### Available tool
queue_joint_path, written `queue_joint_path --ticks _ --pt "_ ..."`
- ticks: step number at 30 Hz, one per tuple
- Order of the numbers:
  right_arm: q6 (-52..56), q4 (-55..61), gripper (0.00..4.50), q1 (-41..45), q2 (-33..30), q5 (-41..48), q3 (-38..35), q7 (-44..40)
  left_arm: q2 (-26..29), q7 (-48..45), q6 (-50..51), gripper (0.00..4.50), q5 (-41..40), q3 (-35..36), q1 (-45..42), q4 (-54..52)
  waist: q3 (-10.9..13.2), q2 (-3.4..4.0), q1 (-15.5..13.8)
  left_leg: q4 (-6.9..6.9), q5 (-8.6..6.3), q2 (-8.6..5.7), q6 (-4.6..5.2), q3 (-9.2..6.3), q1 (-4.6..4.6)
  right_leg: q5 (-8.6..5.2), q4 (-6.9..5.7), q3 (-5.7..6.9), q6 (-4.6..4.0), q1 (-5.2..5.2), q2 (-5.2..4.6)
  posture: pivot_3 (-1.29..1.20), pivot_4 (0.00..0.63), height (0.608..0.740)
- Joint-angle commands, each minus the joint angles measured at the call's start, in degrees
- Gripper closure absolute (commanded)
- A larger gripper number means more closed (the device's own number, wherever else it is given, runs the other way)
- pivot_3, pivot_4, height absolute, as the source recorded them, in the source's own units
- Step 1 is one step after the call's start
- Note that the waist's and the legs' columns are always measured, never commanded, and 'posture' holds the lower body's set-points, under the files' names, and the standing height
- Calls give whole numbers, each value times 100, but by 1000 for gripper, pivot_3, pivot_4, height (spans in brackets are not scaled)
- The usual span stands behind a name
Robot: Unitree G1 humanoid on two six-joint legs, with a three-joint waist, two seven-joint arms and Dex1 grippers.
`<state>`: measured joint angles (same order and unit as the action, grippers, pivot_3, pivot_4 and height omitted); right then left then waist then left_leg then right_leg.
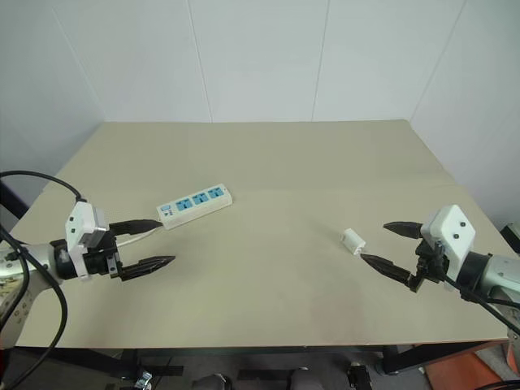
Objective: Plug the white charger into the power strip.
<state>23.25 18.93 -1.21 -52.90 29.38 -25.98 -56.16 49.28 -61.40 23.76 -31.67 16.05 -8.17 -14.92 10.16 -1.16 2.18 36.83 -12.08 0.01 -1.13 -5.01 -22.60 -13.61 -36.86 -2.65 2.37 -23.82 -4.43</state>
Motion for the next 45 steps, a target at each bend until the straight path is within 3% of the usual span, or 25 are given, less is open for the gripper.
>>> queue_joint_path --ticks 1,17,23,30,38,45 --pt "61 204 0 14 -83 104 -290 55 9 -18 -153 21 -5 26 -131 8 0 0 2 0 0 0 0 0 0 0 0 0 0 0 0 0 150 740" --pt "41 212 0 27 -52 84 -261 93 -65 110 -348 21 117 -11 -365 335 0 -1 -1 0 0 0 0 1 21 0 5 0 0 25 0 0 150 740" --pt "44 213 0 247 7 107 -36 166 -193 1416 -773 21 1298 -206 -1340 1716 2 -8 -25 0 -1 0 1 1 59 -1 7 2 3 66 0 0 150 740" --pt "178 158 0 848 80 212 409 246 -223 843 -1290 21 1441 -523 -2160 2817 4 -11 10 -1 -4 0 -3 1 51 1 13 2 4 60 0 0 150 740" --pt "229 182 0 916 181 210 491 310 -195 281 -1218 21 1160 -510 -2293 2861 6 -14 -1 0 -4 -1 -3 1 45 1 14 3 5 58 -2 0 150 740" --pt "236 160 0 996 253 209 562 396 -464 783 -1744 21 2018 -977 -2987 4350 6 -15 -9 0 -4 -2 -3 1 52 1 12 3 6 63 -1 0 150 740"
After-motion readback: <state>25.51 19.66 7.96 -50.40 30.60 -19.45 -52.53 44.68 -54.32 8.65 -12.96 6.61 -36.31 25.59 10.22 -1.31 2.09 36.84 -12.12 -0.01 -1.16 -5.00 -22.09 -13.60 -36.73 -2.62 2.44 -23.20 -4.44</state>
